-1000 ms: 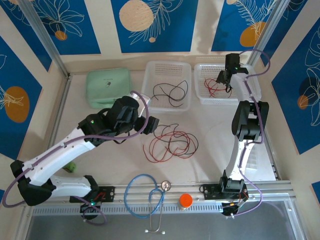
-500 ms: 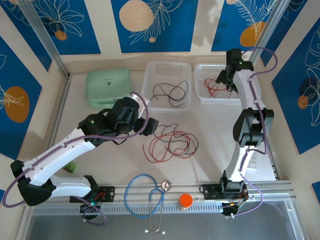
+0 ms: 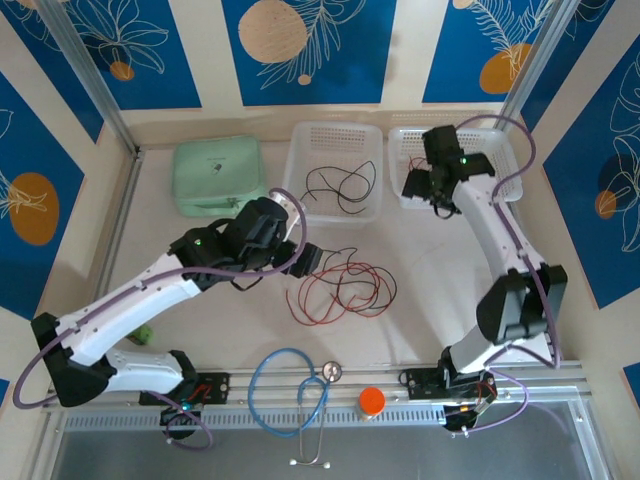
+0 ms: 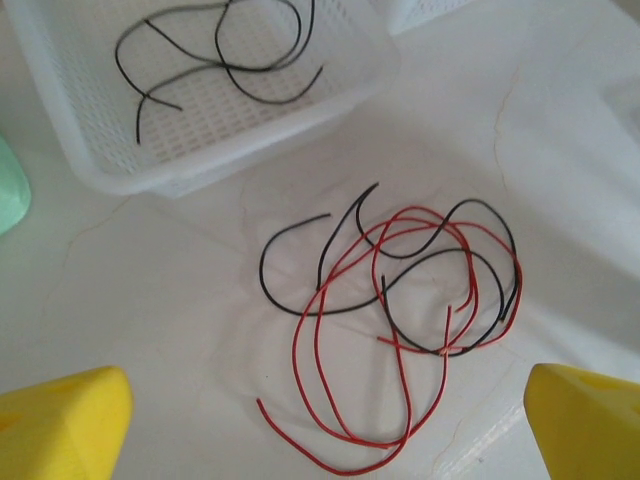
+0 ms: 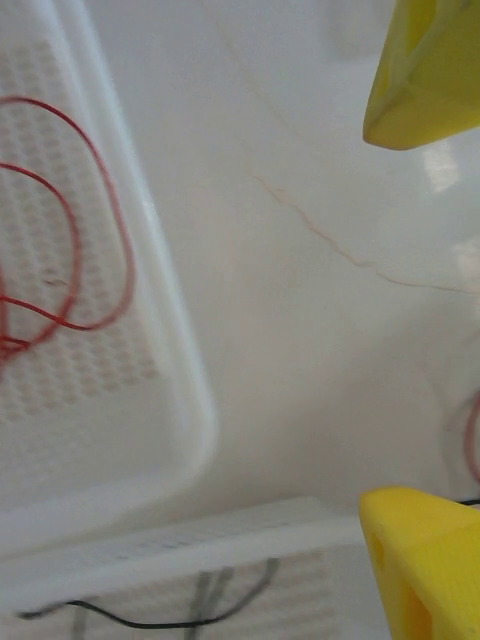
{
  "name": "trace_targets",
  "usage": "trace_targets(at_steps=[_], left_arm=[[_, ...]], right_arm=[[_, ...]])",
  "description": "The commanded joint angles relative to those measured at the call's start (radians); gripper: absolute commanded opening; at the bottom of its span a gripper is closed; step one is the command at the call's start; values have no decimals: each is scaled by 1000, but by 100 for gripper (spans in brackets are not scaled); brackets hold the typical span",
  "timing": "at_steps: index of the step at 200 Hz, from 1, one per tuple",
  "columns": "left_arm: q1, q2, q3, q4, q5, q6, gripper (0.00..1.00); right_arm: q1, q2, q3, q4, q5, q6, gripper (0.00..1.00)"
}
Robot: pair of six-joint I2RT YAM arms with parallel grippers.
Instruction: Untangle the cables
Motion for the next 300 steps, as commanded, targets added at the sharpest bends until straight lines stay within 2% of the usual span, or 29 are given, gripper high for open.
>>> trace_targets(at_steps=[1,29,66,92,115,142,161,188,206,219,240,251,300], left_arm=[[0,39,-35,28,50,-18,100],[3,108,-82,105,118,-51,100],[3,243,-138,176,156,-87,98],[3,345,-168,221,129,-105,97],[4,439,-167,217,77,-120,95],[3,520,-182,239,45,-138,92],[3,553,-202,284,42,-150,89],[3,614,-201,291,19,-152,73],[3,637,-204,273,-15,-147,50],[7,645,-208,251,-50,-146,30],[17,631,-226,214,-112,-143,11],[27,616,-241,196,-146,-145,7],[100,524,-316,157,-234,-161,6]], right_arm=[[74,-113,-133,32,-56,10,88],[207,-232,-305,20,-62,69,86],[371,-301,-531,82,-154,239,82],[462,-238,-615,184,-194,327,79],[523,-112,-600,201,-150,372,77],[552,-8,-585,203,-85,414,73],[550,12,-602,211,-48,437,64],[528,-7,-635,212,-25,451,36],[506,-42,-653,203,-13,451,20],[483,-72,-665,191,-8,443,12],[435,-124,-682,167,-2,423,5],[408,-154,-688,153,2,409,2],[297,-313,-695,87,10,362,1]])
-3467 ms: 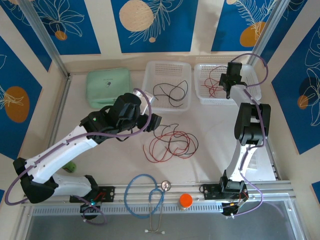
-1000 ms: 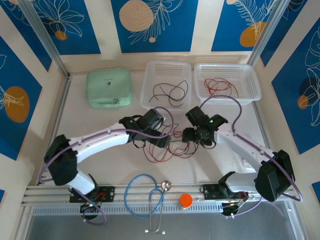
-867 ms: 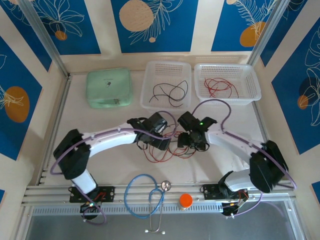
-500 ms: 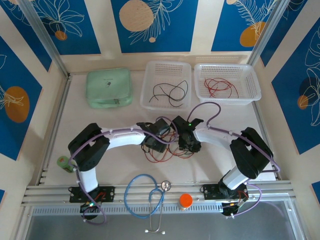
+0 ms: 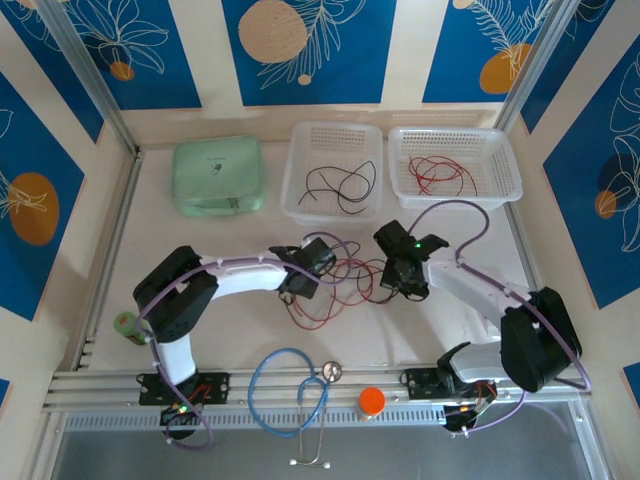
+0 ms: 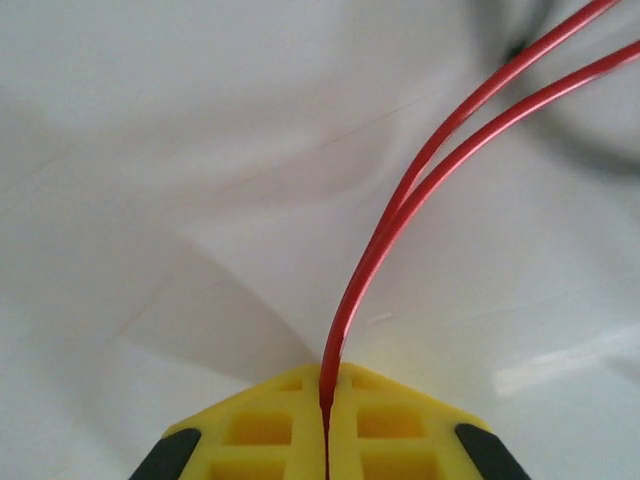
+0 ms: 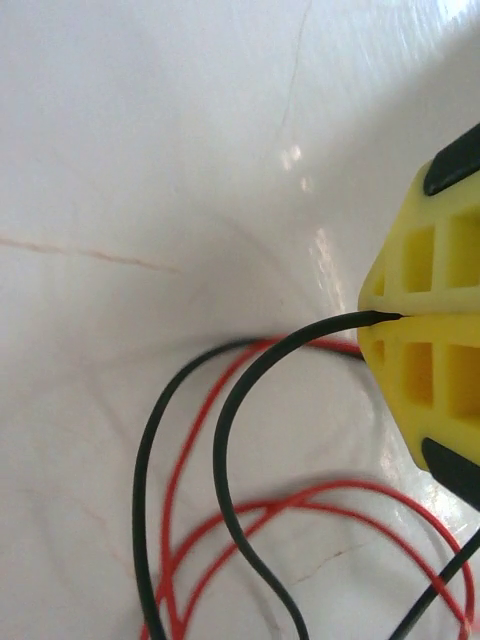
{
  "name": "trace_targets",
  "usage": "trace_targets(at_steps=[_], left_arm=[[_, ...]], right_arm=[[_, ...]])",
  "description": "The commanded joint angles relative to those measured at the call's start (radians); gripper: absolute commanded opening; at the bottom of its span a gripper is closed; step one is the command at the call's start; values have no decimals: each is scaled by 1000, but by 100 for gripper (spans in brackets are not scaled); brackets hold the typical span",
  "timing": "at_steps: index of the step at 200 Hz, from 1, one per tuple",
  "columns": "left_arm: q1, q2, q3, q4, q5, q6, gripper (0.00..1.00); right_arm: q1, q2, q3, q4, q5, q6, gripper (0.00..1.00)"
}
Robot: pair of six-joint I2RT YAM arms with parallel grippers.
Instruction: Untangle the cables
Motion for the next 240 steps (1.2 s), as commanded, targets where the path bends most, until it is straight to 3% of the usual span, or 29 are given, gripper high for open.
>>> trace_targets(at_steps=[1,57,111,164,240], left_arm=[[60,-24,-65,-147,-121,-8,7],[113,-104,-85,-175,-176,-4,6],[160,-160,-110,-186,-196,-8,4],[187,-192,-159,-171,-192,-17,2],[205,-205,-186,-148,-176,-17,2]], right_arm=[[-42,-79,-18,-69,18,-30,1],[-59,-149,4,-120,-23,-45,0],[-71,-219,129,-244,20,-96,0],[-162,-334,292,-411,145,-165,0],[-284,-389,536,-456,211,-325,0]])
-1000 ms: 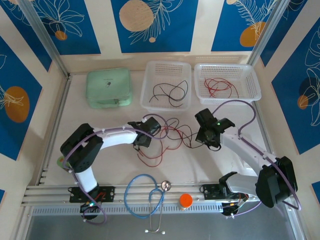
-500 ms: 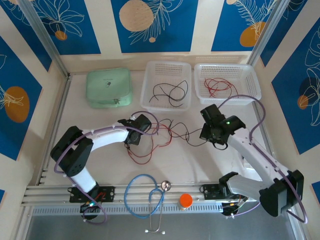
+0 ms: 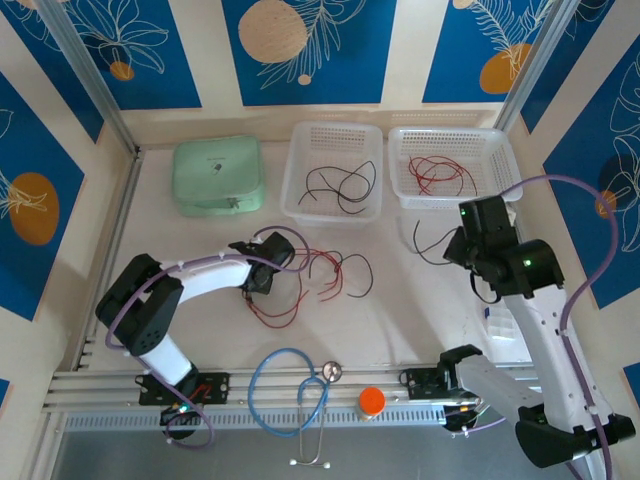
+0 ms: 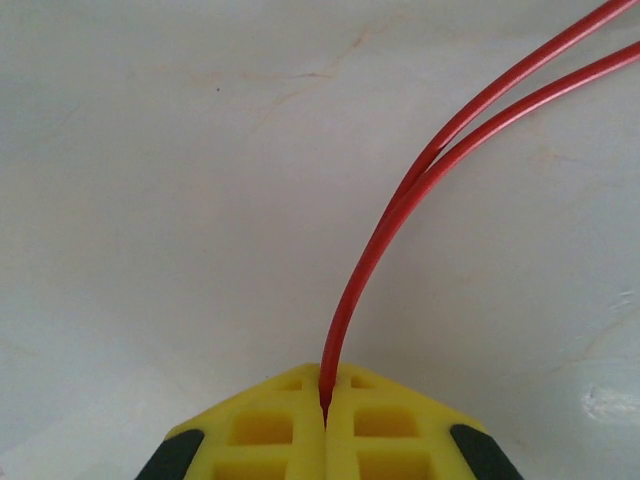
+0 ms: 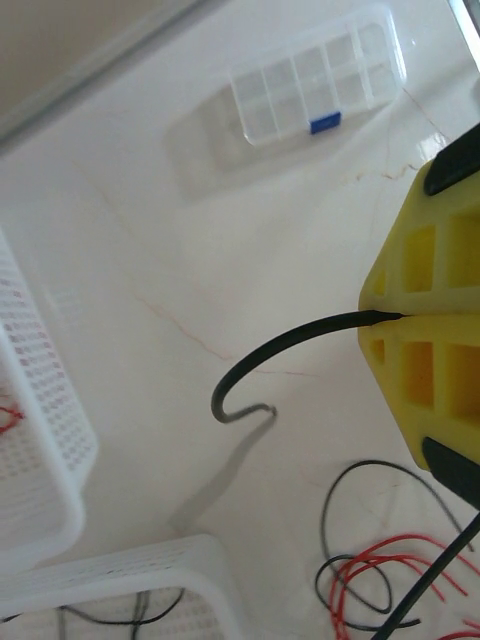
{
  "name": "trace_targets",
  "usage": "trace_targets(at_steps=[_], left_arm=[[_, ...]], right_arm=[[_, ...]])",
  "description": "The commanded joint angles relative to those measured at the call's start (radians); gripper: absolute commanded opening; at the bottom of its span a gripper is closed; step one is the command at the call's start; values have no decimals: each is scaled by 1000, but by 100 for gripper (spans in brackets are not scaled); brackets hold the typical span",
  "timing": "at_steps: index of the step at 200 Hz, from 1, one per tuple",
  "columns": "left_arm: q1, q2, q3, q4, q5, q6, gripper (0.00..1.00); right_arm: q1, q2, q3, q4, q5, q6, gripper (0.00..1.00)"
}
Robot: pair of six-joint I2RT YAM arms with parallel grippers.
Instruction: Untangle the cables
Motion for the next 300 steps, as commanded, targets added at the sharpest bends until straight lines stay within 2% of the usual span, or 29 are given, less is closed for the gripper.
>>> trace_targets(at_steps=[1,22,42,98,118,135,176,205,250,276,300], left_arm=[[14,-30,-19,-3,-3,-14,2],[16,-41,-25,5,3,-13,1],[15,-65,-30,29,34,-2,4],[16,-187,11,51,115,22,35],[15,-242,27,52,136,27,44],[14,-284,40,42,145,32,48],[15,-344,53,-18,139,23,48],[15,-350,34,-52,143,-3,48],[19,-321,-46,-36,137,-61,41],[35,-298,-91,7,156,-69,39],[55,-285,-118,39,177,-66,37]], right_arm=[[-26,-1,80,-29,49,-82,0],[-51,14,151,6,34,-141,0],[-62,54,220,49,-38,-194,0],[-59,275,438,188,-340,-267,0],[-42,384,511,237,-385,-269,0],[-18,483,567,278,-394,-271,0],[60,765,740,346,-285,-308,0],[85,1020,929,310,-215,-320,0],[92,1370,1163,248,-245,-293,0],[101,1480,1197,233,-246,-269,0],[110,1516,1157,242,-243,-264,11]])
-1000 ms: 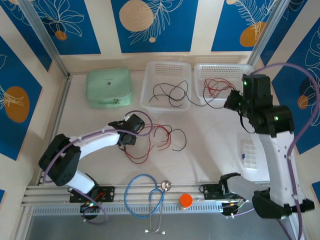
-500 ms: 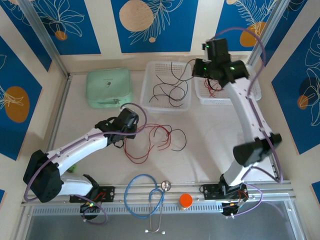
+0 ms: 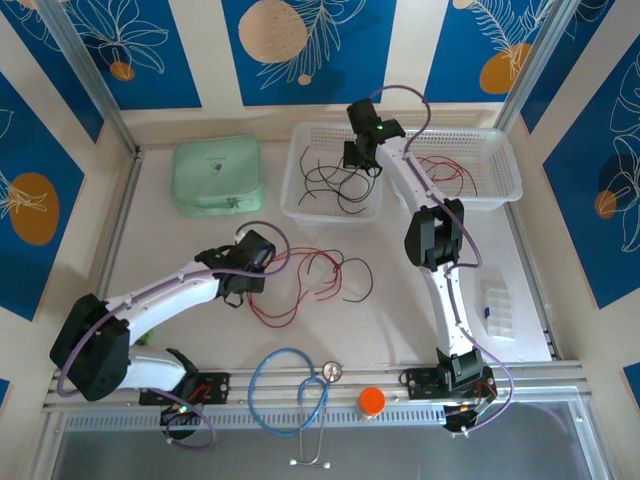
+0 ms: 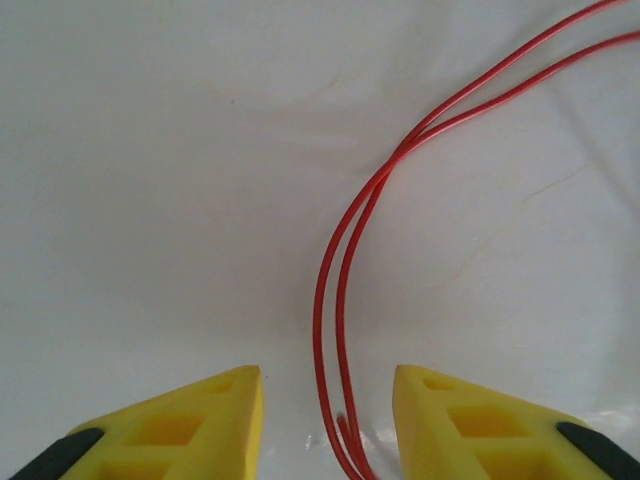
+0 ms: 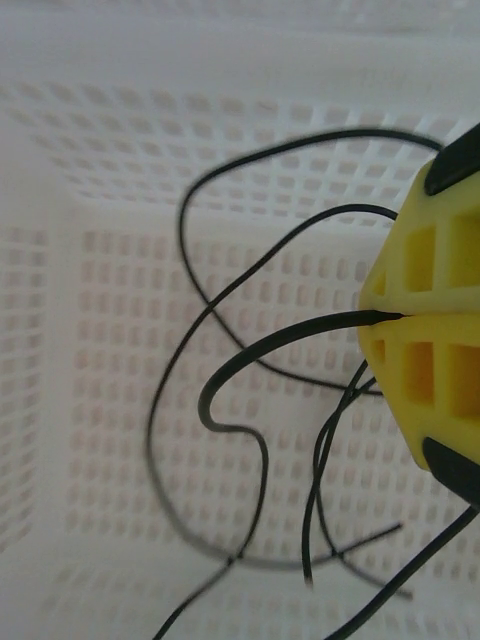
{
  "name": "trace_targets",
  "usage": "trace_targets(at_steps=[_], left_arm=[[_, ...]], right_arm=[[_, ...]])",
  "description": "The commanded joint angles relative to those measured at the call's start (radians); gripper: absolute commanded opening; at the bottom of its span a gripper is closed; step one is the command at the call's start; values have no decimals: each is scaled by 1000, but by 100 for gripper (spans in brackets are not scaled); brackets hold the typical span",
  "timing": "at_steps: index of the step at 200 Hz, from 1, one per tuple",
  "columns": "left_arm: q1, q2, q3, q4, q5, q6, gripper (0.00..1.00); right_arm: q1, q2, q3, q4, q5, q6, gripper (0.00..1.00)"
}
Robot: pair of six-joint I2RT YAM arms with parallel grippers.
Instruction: Untangle the cables
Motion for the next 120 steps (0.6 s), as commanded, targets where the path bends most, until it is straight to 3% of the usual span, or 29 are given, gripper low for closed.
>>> trace_targets(at_steps=[1,23,60,120], left_arm=[[27,14,-27,37,30,-16,37],[49,13,-48,64,54,-5,33],[68,-13,-70,106,104,16,28],[96,-8,-114,131,144,20,22]], right_arm=[[18,0,0,-20,0,18,12],[30,1,-42,-13,17,8,32],[52,-44,-59,-27,39,-10,52],[124,-271,-205,8,64,-24,53]])
